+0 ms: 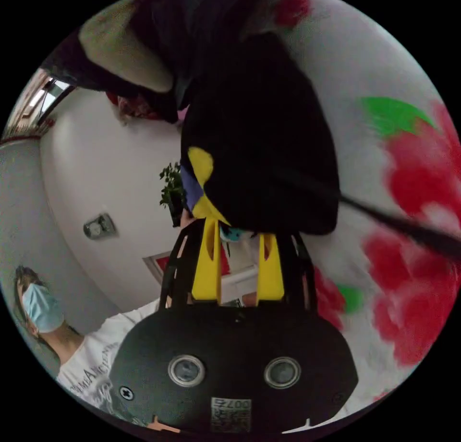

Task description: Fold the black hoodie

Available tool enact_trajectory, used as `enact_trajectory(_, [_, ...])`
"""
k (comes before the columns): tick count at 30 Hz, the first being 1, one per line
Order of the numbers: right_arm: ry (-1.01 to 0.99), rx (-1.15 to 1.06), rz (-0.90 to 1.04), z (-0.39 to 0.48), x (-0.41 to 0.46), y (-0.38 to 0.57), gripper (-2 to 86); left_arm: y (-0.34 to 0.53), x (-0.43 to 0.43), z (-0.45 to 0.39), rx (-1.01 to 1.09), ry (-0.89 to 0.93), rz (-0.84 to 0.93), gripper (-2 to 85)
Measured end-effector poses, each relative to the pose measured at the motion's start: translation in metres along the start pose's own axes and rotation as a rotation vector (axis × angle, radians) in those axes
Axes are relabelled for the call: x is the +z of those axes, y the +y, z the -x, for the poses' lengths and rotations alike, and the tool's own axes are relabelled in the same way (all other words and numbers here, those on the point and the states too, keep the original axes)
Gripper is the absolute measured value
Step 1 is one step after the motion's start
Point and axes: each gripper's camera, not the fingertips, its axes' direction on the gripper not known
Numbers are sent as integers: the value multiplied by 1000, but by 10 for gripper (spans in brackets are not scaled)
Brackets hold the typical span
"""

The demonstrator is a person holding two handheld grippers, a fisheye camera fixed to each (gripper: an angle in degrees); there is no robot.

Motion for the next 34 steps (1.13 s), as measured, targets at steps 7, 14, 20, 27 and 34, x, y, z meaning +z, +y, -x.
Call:
enact_trajectory(7, [392, -574, 337, 120, 113, -91, 86, -9, -34, -62, -35, -291, -426, 44])
enact_trajectory(14, [976, -651, 319, 53, 3, 84, 73, 178, 121, -185, 308, -597, -288, -1])
enact_trajectory(20, [1324, -458, 321, 10, -72, 230, 63, 308, 265, -286, 485, -417, 89, -9])
enact_trajectory(27, [1312, -549, 159, 21, -90, 283, 65, 444, 403, -414, 725, -458, 356, -10])
enact_trajectory(34, [846, -389, -40, 53, -210, 309, 74, 544, 480, -502, 799, -545, 418, -10])
